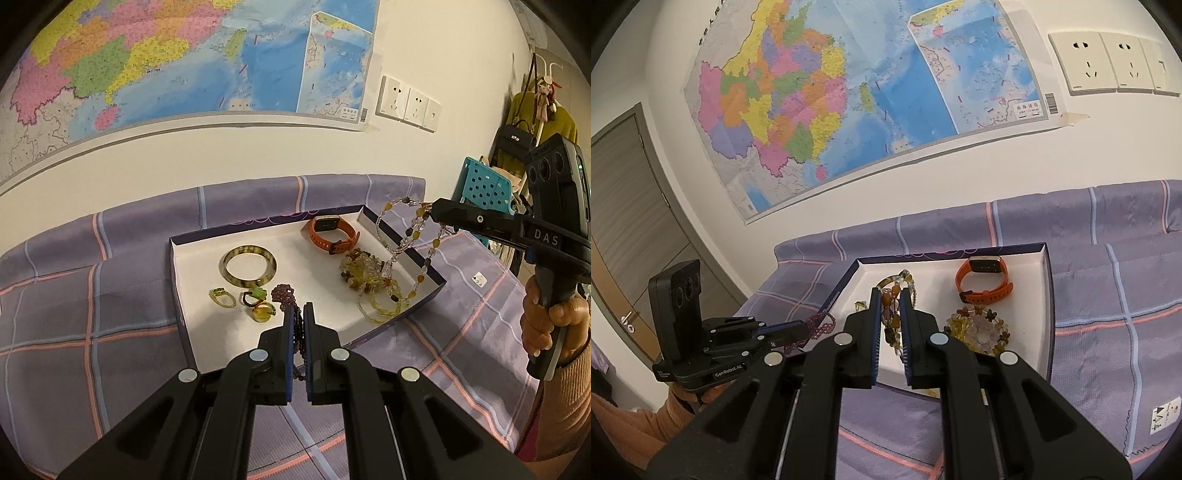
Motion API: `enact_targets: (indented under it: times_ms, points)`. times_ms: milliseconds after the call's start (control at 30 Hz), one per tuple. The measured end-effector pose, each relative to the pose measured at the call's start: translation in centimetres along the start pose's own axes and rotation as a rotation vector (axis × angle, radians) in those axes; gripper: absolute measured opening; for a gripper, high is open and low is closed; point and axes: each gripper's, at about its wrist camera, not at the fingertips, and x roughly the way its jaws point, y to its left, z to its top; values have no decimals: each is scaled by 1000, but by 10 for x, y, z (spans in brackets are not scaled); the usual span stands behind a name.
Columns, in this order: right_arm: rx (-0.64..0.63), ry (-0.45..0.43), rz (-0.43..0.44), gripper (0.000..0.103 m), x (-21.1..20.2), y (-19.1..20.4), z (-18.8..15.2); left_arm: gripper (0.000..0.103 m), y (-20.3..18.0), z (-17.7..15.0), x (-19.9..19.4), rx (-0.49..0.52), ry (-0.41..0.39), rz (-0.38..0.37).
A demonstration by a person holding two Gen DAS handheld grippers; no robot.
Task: Organize jewelry
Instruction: 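Carry the necklace over the tray with the right tool while the left tool carries the bracelet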
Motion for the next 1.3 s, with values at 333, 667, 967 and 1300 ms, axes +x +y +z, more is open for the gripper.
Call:
enact_targets:
  times_ms: [333,667,967,1300]
  points:
    - [11,7,1,10,4,-4,0,3,0,1,5,4,6,8]
    - [22,14,3,10,8,-8,-1,3,0,2,7,2,10,11]
    - [32,23,7,10,14,-12,-2,3,1,2,13,1,20,18]
    - [44,34,10,10,18,-17,-4,3,2,2,17,-7,30,25]
